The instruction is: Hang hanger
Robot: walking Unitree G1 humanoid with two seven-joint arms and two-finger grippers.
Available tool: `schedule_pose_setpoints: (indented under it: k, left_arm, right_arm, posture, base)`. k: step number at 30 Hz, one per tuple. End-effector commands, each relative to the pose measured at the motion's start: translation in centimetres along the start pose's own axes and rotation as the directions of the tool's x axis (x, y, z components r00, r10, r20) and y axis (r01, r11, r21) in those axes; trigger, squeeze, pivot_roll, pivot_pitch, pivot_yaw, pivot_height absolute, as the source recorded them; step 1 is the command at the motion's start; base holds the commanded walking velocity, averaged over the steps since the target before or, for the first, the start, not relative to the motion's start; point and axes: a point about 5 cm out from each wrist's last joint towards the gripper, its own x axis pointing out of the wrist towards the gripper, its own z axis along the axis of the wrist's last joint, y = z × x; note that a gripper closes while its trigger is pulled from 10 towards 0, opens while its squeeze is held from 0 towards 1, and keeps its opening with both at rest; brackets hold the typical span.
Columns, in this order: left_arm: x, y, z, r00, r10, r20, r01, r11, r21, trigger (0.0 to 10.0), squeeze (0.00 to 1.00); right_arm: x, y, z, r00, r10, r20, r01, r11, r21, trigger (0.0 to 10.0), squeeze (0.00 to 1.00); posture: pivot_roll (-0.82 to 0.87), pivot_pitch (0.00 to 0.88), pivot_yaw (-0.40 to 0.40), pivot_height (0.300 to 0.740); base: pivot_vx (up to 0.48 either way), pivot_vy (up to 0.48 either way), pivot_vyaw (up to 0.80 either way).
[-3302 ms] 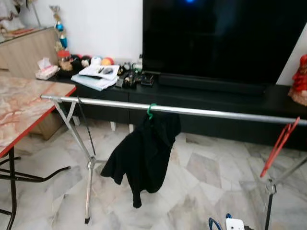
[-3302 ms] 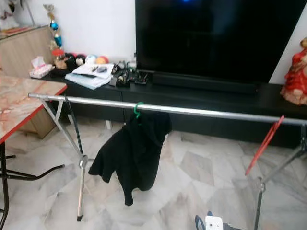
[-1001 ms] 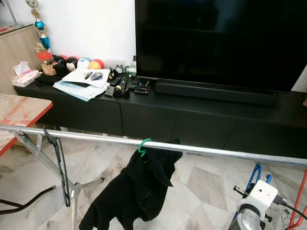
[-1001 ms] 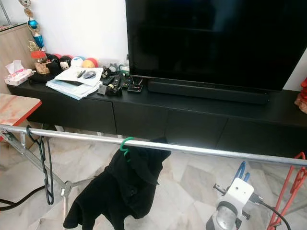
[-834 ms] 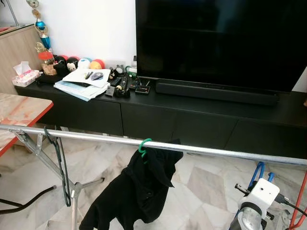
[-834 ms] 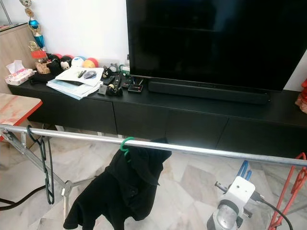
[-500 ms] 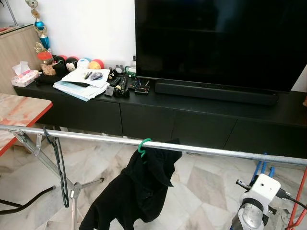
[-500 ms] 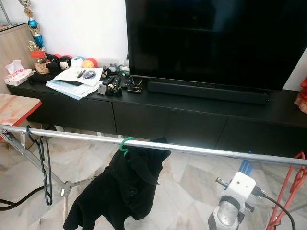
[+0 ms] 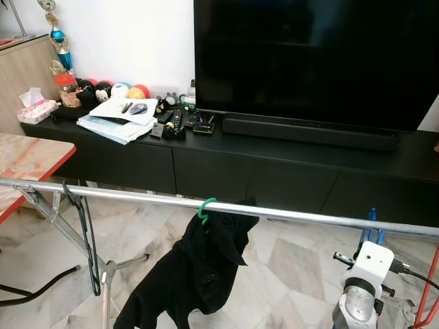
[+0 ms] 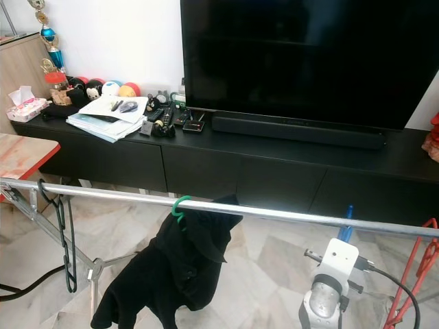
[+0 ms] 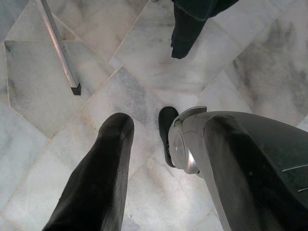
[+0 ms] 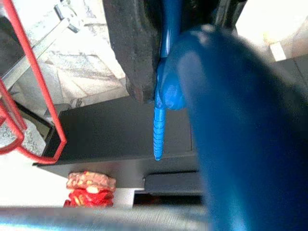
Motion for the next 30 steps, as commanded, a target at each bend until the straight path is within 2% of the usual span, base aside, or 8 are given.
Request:
schedule_pose_setpoints:
  k: [1, 6, 9, 19, 24, 26, 30]
  left_arm:
    - [-0.1, 0.1, -0.3, 1.0, -0.001, -0.017, 0.001, 1.0, 0.007, 10.0, 0.0]
    - [0.0, -0.1, -0.2, 1.0, -0.005, -0.014, 0.005, 1.0, 0.005, 10.0, 0.0]
    - [0.0, -0.2, -0.2, 1.0, -0.007, -0.013, 0.007, 1.0, 0.004, 10.0, 0.0]
    - [0.0, -0.2, -0.3, 1.0, -0.008, -0.012, 0.008, 1.0, 0.004, 10.0, 0.0]
    - [-0.1, -0.2, -0.4, 1.0, -0.012, -0.018, 0.012, 1.0, 0.005, 10.0, 0.0]
    - [-0.1, -0.3, -0.5, 1.0, -0.015, -0.023, 0.015, 1.0, 0.006, 10.0, 0.0]
    - [-0.1, -0.3, -0.5, 1.0, -0.017, -0.026, 0.017, 1.0, 0.006, 10.0, 0.0]
  right_arm:
    - [0.6, 0.1, 1.3, 0.999, -0.01, 0.042, 0.009, 1.0, 0.026, 10.0, 0.0]
    - [0.8, 0.5, 1.4, 0.999, 0.028, 0.035, -0.029, 0.999, 0.016, 10.0, 0.0]
    - [0.9, 1.3, 1.5, 0.995, 0.093, 0.026, -0.093, 0.996, -0.003, 10.0, 0.0]
    - [1.0, 2.0, 1.8, 0.985, 0.173, 0.018, -0.173, 0.985, -0.02, 10.0, 0.0]
    - [1.2, 2.6, 1.5, 0.973, 0.226, -0.053, -0.228, 0.973, -0.027, 10.0, 0.0]
    - [1.2, 2.8, 1.5, 0.97, 0.235, -0.07, -0.235, 0.972, 0.009, 10.0, 0.0]
    - [1.2, 3.0, 1.5, 0.965, 0.252, -0.077, -0.251, 0.968, 0.023, 10.0, 0.0]
  posture:
    - [0.15, 0.0, -0.012, 0.74]
    - [0.15, 0.0, -0.011, 0.74]
    - [0.15, 0.0, -0.013, 0.74]
    - [0.15, 0.0, -0.013, 0.74]
    - [0.15, 0.0, -0.013, 0.74]
    - [0.15, 0.0, -0.013, 0.74]
    - [0.15, 0.0, -0.013, 0.74]
  base:
    - [0.0, 0.0, 0.0]
    - [0.0, 0.0, 0.0]
    - [0.0, 0.0, 0.0]
    - [0.0, 0.0, 0.0]
    - [0.0, 0.0, 0.0]
    - [0.0, 0.0, 0.0]
    - [0.0, 0.0, 0.0]
